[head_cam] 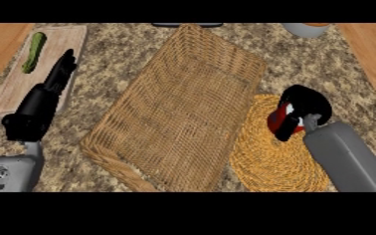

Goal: Pick the can from the placemat and place it in the basket

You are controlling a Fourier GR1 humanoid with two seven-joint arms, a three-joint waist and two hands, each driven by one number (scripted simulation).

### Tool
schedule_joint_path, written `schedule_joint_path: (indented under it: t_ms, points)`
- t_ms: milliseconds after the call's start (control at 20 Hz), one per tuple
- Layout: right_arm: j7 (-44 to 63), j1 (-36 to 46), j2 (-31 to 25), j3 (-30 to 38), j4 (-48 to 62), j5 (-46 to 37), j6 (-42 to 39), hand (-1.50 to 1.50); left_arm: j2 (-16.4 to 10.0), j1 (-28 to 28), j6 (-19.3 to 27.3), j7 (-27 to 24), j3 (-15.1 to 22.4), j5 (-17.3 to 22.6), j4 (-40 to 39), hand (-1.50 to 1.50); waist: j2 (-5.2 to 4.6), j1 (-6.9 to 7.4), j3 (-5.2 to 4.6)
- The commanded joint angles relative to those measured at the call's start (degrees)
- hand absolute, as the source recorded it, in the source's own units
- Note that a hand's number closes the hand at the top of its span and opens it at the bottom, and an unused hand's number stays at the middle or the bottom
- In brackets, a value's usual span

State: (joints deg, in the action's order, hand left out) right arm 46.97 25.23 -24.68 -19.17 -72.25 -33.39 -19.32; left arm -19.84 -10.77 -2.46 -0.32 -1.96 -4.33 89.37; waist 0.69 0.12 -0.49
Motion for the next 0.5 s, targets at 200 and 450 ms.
schedule_joint_path:
  t_ms: [200,450]
  points:
    - [1.2,-24.7,-9.1,-3.7,-23.4,-11.9,14.5,1.5,0.1,4.1,1.2,-0.3,-1.2,-0.8,2.3,0.0,0.36,-3.16,0.44]
    - [3.3,-27.7,-11.7,3.2,-38.3,-14.9,22.8,1.5,-0.3,3.4,0.2,-0.6,-1.7,-0.3,1.1,0.0,0.19,-2.88,0.41]
